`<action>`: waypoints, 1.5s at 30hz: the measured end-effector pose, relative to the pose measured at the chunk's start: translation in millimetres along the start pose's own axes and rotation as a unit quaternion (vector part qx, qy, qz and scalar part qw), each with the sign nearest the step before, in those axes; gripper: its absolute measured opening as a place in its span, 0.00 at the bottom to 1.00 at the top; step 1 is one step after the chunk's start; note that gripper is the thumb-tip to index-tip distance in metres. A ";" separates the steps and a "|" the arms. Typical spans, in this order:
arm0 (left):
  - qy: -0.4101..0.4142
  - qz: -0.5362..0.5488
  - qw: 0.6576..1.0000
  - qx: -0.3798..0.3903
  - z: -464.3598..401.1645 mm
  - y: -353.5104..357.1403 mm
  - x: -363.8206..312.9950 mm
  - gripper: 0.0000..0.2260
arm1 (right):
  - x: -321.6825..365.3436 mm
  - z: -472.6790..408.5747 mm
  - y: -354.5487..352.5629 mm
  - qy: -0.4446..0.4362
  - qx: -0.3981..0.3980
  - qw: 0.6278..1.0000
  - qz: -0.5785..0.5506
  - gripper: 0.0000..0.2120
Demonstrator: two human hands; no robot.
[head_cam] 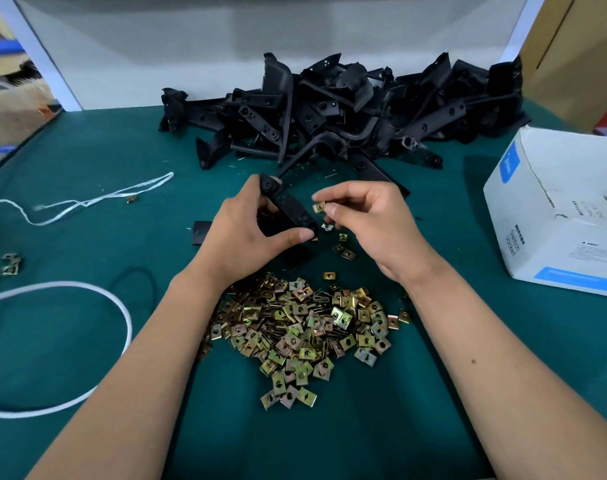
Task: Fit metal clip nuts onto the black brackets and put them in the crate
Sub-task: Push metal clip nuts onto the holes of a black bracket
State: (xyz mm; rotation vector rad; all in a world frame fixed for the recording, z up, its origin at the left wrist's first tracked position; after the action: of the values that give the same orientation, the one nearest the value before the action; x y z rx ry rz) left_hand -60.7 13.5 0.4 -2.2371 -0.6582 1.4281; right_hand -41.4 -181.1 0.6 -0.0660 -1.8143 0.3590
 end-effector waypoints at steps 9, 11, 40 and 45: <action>0.013 0.004 1.000 0.003 -0.9 2.4 -1.1 0.35 | 0.0 -0.5 1.5 0.007 -0.006 1.000 0.020 0.06; 0.011 0.000 1.000 0.005 -0.9 2.7 -1.4 0.35 | -2.5 -1.0 -0.1 0.015 -0.019 1.000 0.020 0.06; -0.015 -0.038 0.999 0.004 -1.9 11.1 -2.6 0.40 | 7.7 4.0 14.0 -0.017 -0.012 0.994 0.108 0.10; -0.068 -0.039 0.997 -0.020 -3.5 0.8 7.5 0.34 | 4.5 1.8 3.6 -0.011 -0.023 0.988 0.151 0.14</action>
State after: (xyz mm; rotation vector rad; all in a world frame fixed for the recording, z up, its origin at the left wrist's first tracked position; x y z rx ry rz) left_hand -54.6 16.9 -4.1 -2.1338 -0.8161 1.5508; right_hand -44.9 -177.0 3.4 -0.3729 -1.8371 0.5327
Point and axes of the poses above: each hand's wrist, its own z-axis away from the middle knuckle, its own y-axis out of the palm, x = y × z, the point moved 7 cm from there along -z, towards the middle knuckle, and after that the axes turned 6 degrees about z, right-handed, at the moved point
